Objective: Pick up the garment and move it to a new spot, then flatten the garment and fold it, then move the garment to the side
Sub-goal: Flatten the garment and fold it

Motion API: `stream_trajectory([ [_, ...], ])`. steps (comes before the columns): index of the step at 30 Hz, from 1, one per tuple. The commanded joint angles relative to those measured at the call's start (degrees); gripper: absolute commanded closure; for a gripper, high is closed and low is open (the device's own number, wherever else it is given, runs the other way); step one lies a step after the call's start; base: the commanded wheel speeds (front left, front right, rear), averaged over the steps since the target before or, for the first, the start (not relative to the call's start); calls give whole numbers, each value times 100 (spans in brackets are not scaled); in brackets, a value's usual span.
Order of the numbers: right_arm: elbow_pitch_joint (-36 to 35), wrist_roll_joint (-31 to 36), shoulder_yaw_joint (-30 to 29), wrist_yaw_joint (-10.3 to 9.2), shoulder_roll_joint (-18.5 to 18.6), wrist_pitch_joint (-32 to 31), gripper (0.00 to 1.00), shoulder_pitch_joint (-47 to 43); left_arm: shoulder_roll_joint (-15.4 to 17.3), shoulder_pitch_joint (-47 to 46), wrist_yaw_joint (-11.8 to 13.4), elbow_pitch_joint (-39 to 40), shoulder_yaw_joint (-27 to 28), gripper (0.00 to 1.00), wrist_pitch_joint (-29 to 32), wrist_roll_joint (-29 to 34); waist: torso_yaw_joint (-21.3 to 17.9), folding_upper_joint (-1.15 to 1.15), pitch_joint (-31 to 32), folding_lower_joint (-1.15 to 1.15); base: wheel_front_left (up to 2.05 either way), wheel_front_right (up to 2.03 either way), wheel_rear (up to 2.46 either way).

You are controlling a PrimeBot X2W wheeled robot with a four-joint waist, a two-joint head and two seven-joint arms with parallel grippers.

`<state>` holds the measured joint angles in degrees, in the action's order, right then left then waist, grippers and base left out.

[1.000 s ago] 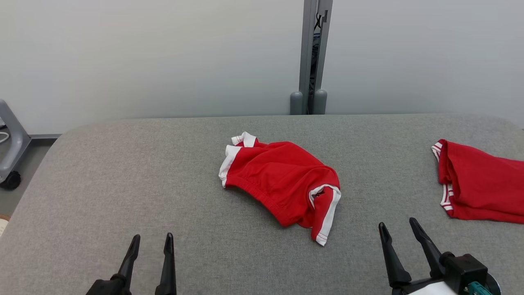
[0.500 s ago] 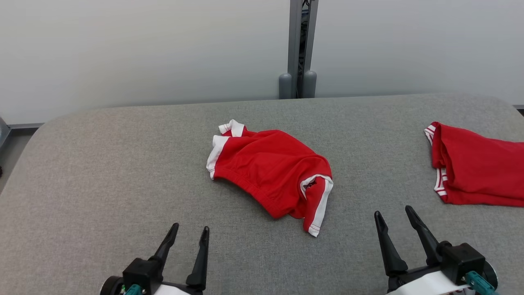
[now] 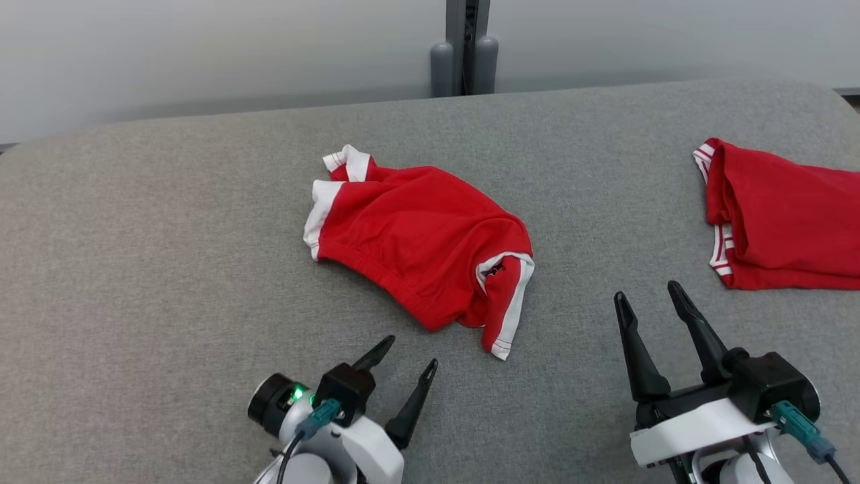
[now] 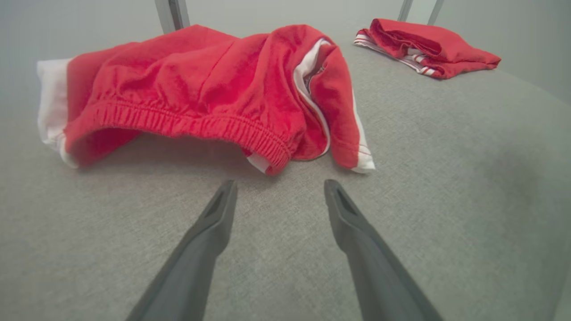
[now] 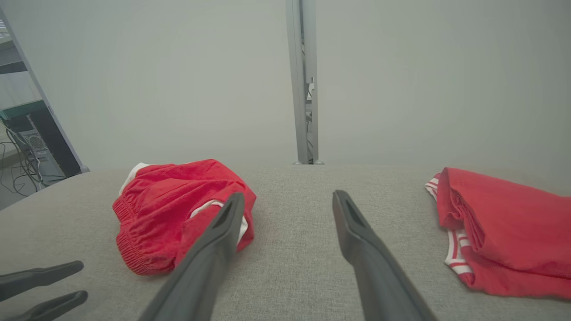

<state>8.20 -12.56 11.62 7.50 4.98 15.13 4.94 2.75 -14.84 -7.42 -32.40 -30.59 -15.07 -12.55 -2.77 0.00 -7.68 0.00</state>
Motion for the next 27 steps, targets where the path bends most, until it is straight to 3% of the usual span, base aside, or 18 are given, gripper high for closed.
stream_trajectory([
  [1, -33, 37, -11, -1, 20, -2, 0, 94, 28, -238, -1, -88, -63, 0, -10, -13, -112, 0, -166, 0, 0, 0, 0],
  [7, -65, 53, -67, -1, 18, -2, 0, 266, 31, -788, -7, -579, -444, 0, -11, -112, -266, 0, -417, 0, 0, 0, 0],
  [16, -35, 55, -22, -1, -8, -2, 0, 395, 26, -1160, 29, -970, -350, 1, -10, -78, -451, 0, -555, 0, 0, 0, 0],
  [18, -27, 50, -16, -1, 1, -2, 0, 392, 27, -1236, 27, -955, -343, 16, -11, -94, -476, 0, -552, 0, 0, 0, 0],
  [19, -23, 47, -16, -1, 6, -2, 0, 385, 25, -1249, 25, -896, -343, 31, -11, -86, -486, 0, -547, 0, 0, 0, 0],
  [20, -18, 44, -18, -1, 15, -2, 0, 381, 27, -1238, 24, -866, -344, 62, -10, -85, -495, 0, -539, 0, 0, 0, 0],
  [21, -12, 41, -17, -1, 22, -2, 0, 375, 30, -1238, 21, -803, -347, 100, -11, -85, -503, 0, -528, 0, 0, 0, 0],
  [27, 44, 39, -53, -1, 18, -2, 0, 322, 21, -1280, -5, -471, -622, 100, -10, -531, -559, 0, -368, 0, 0, 0, 0],
])
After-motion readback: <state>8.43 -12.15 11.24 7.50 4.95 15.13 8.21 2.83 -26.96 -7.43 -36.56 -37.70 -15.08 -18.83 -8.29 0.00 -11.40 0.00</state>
